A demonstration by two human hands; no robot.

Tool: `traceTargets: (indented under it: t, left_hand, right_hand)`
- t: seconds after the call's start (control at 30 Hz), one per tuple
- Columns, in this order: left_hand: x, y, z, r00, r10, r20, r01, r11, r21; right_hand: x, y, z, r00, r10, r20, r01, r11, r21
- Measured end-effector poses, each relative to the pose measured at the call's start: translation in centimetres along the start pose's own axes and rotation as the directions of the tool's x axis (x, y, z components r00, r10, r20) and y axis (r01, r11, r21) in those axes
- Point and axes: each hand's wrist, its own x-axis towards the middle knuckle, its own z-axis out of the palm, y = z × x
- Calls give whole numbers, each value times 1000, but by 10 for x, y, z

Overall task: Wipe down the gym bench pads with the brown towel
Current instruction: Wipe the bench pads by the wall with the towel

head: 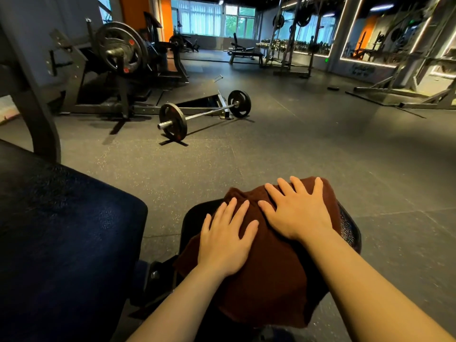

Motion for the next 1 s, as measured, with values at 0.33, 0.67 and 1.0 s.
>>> traceTargets:
  t: [0.33, 0.67, 1.0]
  left_hand:
    - [-3, 2, -1, 1000, -10, -16, 10, 1000, 10]
    - [-1, -8, 5, 997, 48, -54, -51, 996, -68]
    - [2, -3, -2, 999, 34, 27, -31, 993, -117]
  right_hand:
    - [0, 13, -13, 974, -137, 178, 141, 990, -10]
    - [39, 41, -23, 864, -455, 216, 458, 888, 40]
    - [55, 30, -16, 889, -388, 242, 373, 922, 107]
